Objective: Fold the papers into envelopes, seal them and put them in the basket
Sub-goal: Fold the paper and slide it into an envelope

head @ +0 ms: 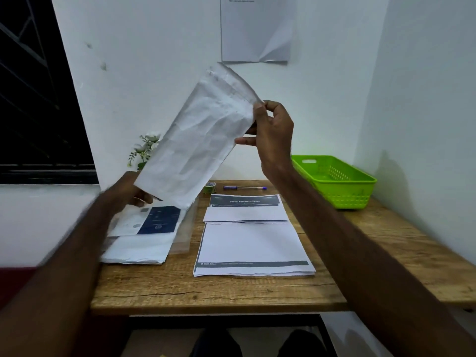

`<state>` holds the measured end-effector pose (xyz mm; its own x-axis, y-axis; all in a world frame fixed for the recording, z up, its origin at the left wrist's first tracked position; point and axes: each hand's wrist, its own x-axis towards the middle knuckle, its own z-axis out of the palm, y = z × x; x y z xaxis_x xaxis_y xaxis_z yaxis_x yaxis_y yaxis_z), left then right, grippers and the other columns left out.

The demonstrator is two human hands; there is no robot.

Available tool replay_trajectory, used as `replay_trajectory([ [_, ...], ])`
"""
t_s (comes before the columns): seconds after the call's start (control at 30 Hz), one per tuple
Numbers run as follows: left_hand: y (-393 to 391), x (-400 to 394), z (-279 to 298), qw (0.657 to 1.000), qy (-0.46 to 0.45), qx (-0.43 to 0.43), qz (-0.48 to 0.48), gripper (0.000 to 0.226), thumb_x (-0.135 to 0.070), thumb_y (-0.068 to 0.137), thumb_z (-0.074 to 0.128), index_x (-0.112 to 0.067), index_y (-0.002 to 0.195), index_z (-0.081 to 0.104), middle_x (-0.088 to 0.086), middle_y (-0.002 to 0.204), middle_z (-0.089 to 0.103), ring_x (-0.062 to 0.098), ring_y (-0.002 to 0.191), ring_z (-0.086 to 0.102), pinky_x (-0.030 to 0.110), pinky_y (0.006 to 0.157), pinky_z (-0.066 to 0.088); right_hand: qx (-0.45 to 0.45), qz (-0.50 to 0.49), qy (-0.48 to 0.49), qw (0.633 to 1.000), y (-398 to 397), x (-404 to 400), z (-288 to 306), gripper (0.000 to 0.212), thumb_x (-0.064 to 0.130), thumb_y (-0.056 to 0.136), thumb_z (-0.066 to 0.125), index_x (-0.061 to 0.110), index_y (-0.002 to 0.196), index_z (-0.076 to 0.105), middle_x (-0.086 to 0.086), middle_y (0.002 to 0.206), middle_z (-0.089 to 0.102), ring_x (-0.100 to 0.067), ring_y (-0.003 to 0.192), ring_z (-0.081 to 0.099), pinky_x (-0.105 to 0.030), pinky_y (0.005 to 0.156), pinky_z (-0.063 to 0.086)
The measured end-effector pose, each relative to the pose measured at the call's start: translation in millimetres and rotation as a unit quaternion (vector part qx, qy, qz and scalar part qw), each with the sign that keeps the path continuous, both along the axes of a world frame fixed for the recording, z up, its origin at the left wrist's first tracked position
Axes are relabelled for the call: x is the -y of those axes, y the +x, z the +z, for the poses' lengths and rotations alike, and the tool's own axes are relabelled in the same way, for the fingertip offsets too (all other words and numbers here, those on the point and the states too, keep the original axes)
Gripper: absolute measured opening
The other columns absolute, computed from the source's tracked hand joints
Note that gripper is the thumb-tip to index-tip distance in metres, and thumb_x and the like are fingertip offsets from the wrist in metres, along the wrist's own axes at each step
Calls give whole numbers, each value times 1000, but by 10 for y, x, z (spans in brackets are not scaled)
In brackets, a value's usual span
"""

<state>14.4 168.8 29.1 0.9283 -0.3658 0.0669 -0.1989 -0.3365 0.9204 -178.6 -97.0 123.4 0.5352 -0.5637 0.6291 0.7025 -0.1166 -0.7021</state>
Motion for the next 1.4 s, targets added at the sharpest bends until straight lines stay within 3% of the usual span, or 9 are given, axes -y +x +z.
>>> replay_trajectory([
  [0.07,-43,65,110,992,8,-108,-64,87,-84,89,36,-9,111,74,22,90,77,18,54,61,20,41,45,3,-8,4,1000,46,56,-48,23,20,105,54,0,117,56,-21,93,67,-23,64,73,-40,51,61],
  [0.1,-61,105,165,983,17,-151,-104,94,-89,85,33,-10,111,76,25,96,76,18,54,62,20,41,45,4,-10,3,1000,62,76,-75,23,20,105,54,0,117,56,-22,95,67,-24,65,73,-40,52,62],
  [0.23,-104,250,222,955,17,-222,-196,62,-58,98,48,-5,119,73,24,102,75,15,54,66,23,39,51,5,-13,14,1000,98,155,-154,22,19,104,56,1,116,58,-16,95,64,-24,70,70,-40,56,62],
  [0.37,-77,337,123,952,-76,-251,-156,26,-19,103,52,-1,111,68,11,84,73,9,56,67,19,40,53,-21,20,38,999,60,243,-212,14,11,103,52,1,111,59,-16,94,56,-30,74,61,-44,59,63],
  [0.53,58,282,7,961,-156,-222,-56,18,-19,82,77,-11,97,81,1,78,73,6,57,65,14,42,50,-60,76,-9,995,-31,202,-423,15,0,98,53,8,87,61,-14,85,54,-28,74,59,-42,58,62],
  [0.7,224,162,-137,953,-172,-240,65,13,-17,94,73,-6,98,67,6,85,68,10,65,63,20,46,56,-123,116,-166,971,9,159,-741,19,-2,93,63,10,79,67,-9,79,63,-21,77,63,-58,75,62],
  [0.93,329,143,-249,963,-125,-168,169,19,-16,90,78,-4,93,64,17,95,64,23,71,58,39,64,54,-305,110,-418,849,75,432,-904,10,13,89,72,3,88,74,-20,96,72,-15,81,63,-41,68,62],
  [1.23,274,160,-356,963,-43,49,262,25,-24,78,88,-12,99,80,12,111,76,33,106,70,43,89,59,-338,-6,-504,795,188,564,-1093,8,20,81,78,20,88,82,1,90,75,-19,87,68,-37,75,57],
  [1.4,34,253,-293,912,188,216,293,22,-28,83,83,-19,103,80,15,111,73,39,118,57,42,85,51,-340,-59,-574,742,237,589,-1216,17,32,79,75,32,95,81,22,87,62,2,86,52,-24,74,42],
])
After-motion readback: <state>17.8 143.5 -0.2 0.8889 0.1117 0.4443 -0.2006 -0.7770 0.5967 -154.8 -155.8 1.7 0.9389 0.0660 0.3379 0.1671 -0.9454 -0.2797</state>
